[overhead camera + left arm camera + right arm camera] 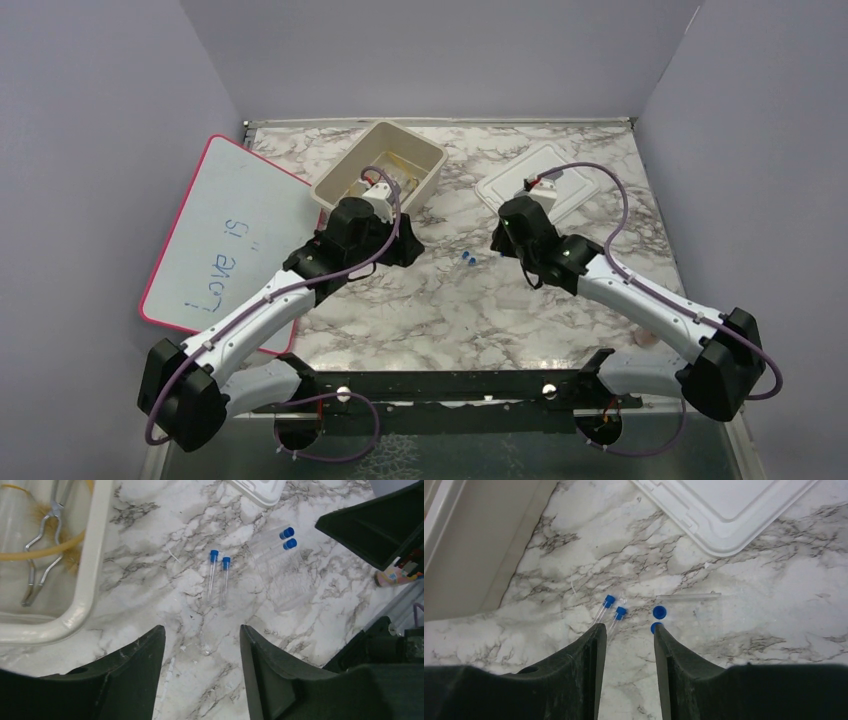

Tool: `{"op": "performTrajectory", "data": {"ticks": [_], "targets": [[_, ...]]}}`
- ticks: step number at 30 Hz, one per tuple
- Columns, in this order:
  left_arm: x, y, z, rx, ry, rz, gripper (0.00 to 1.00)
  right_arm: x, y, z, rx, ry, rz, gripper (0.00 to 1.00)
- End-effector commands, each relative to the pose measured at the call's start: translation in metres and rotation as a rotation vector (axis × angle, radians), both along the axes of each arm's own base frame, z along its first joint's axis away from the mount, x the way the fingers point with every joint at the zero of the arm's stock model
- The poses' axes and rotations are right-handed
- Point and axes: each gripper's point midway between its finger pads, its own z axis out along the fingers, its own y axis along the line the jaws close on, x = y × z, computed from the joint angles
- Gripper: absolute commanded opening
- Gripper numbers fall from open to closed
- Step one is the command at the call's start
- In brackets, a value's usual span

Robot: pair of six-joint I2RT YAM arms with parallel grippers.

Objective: Organize the chemistry lab equipment

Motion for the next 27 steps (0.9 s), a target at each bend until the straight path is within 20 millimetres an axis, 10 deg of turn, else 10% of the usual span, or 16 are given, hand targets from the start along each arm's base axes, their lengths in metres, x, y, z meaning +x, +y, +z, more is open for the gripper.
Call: {"op": "performTrajectory", "data": {"ticks": [1, 9, 27], "targets": [[-0.011, -0.029, -0.004, -0.131, 0.077, -0.102, 0.52, -0.011, 0.039, -0.011, 0.086, 0.113, 0.206, 0.41], [-0.010, -0.070, -0.036, -0.074, 0.118, -0.135, 0.41, -0.017, 0.056, -0.025, 0.138, 0.166, 0.263, 0.32], [0.005, -0.125, -0.124, 0.243, 0.210, -0.177, 0.41, -0.037, -0.059, 0.021, 0.100, -0.071, -0.170, 0.35]]}}
